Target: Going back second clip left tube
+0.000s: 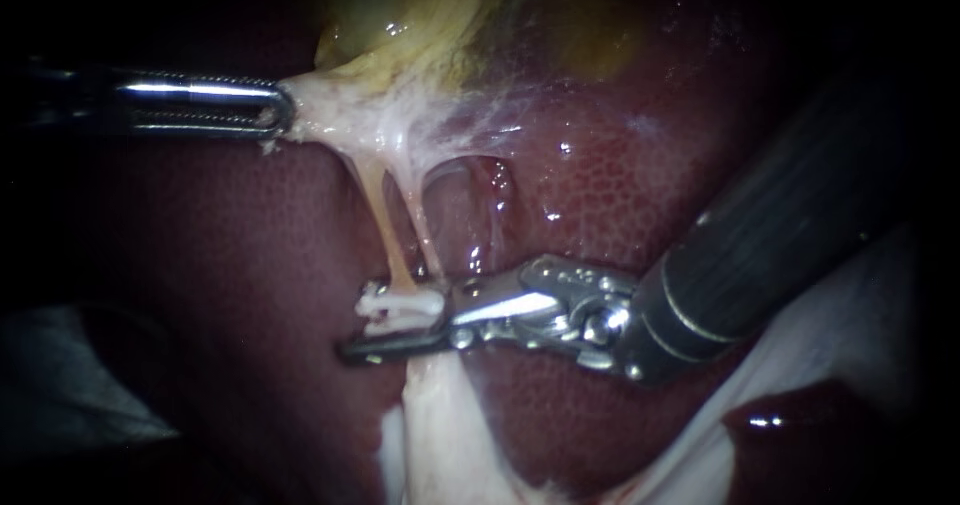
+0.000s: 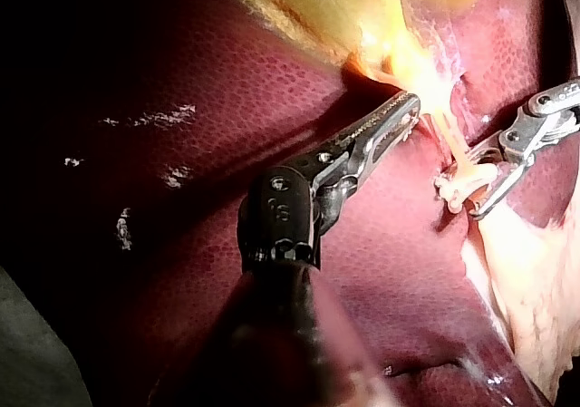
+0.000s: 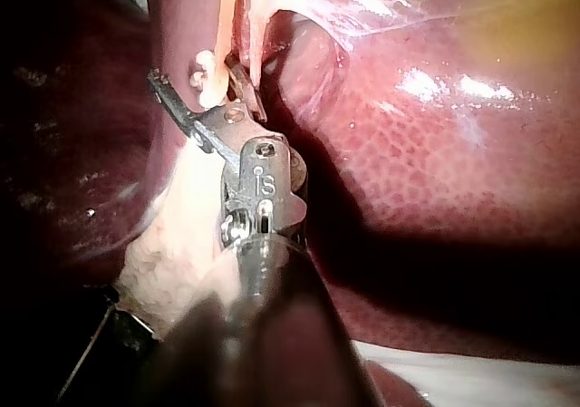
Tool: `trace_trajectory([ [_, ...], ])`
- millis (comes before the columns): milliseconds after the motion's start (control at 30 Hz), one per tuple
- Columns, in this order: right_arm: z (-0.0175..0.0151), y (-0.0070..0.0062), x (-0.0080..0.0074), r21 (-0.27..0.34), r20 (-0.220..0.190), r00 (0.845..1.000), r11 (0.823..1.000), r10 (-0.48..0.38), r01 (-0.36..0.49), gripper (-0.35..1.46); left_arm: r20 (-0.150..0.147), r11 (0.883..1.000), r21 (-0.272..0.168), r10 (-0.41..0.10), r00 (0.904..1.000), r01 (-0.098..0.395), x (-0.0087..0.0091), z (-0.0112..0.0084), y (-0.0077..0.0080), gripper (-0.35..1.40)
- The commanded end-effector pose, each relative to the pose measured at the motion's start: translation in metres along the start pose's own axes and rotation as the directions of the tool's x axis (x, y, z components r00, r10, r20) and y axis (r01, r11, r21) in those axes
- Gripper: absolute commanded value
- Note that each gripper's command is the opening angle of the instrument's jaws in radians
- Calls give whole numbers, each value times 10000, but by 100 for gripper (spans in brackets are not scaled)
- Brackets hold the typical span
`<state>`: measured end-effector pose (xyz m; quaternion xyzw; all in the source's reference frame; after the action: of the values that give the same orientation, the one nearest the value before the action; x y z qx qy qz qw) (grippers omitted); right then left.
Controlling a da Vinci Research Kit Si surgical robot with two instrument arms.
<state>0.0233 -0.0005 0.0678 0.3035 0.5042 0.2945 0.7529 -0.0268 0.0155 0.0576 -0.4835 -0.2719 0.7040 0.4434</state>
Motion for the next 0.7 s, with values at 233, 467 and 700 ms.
trace_trajectory([
  [233,-32,1,2,17,58,9991,9991,-421,421,50,5,10000,-12,5,10000,-5,0,-2,0,-35],
  [467,-73,-8,11,94,138,9893,9893,-1454,1453,50,6,10000,-14,6,10000,-6,-1,-2,0,-35],
  [700,-114,-13,19,-7,389,9749,9756,-2194,2196,50,7,10000,-15,6,10000,-6,-1,-3,0,-35],
])
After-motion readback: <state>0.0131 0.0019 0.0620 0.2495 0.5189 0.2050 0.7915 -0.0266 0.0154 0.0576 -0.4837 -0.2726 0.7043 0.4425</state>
